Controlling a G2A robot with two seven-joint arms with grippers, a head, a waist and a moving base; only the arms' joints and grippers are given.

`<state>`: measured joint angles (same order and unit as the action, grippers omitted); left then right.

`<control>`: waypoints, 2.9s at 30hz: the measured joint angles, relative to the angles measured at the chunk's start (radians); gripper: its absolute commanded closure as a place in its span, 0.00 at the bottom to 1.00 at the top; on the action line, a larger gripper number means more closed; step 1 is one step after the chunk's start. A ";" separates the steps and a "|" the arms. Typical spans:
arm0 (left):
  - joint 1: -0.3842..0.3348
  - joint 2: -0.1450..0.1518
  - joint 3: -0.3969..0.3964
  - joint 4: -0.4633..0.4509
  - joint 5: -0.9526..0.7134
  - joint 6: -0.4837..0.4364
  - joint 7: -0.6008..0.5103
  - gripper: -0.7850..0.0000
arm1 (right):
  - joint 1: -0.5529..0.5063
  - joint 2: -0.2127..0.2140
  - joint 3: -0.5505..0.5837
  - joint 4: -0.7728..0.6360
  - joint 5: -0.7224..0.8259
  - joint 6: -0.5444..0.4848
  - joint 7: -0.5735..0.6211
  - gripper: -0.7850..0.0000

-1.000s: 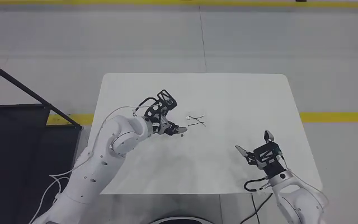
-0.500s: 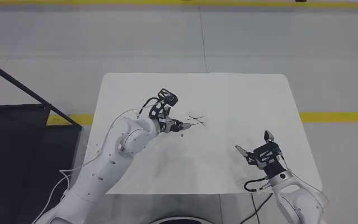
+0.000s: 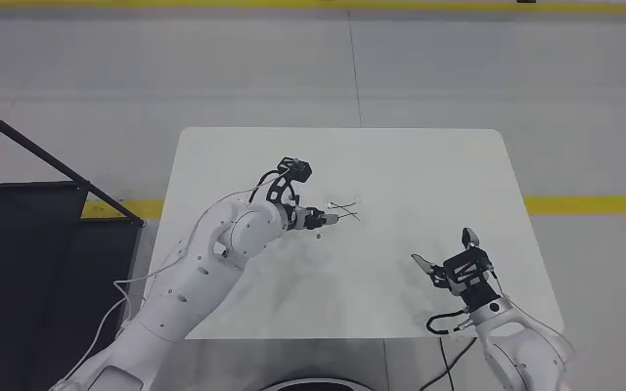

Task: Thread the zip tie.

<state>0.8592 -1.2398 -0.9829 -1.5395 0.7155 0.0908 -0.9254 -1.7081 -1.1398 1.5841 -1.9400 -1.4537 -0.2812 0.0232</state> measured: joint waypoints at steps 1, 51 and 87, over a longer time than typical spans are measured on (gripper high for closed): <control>0.005 0.000 -0.003 -0.002 -0.009 -0.009 0.008 0.00 | 0.000 0.000 0.000 0.000 0.000 0.000 0.000 0.00; -0.169 -0.138 0.148 0.258 -0.124 0.381 0.111 0.71 | 0.000 0.000 0.000 0.000 0.000 0.000 0.000 0.00; -0.150 -0.156 0.107 0.254 -0.104 0.366 0.085 0.82 | 0.000 0.000 0.000 0.000 0.000 0.000 0.000 0.00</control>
<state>0.7089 -1.3953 -0.8757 -1.2852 0.6119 0.4563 -0.8402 -1.7081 -1.1399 1.5841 -1.9400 -1.4536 -0.2812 0.0233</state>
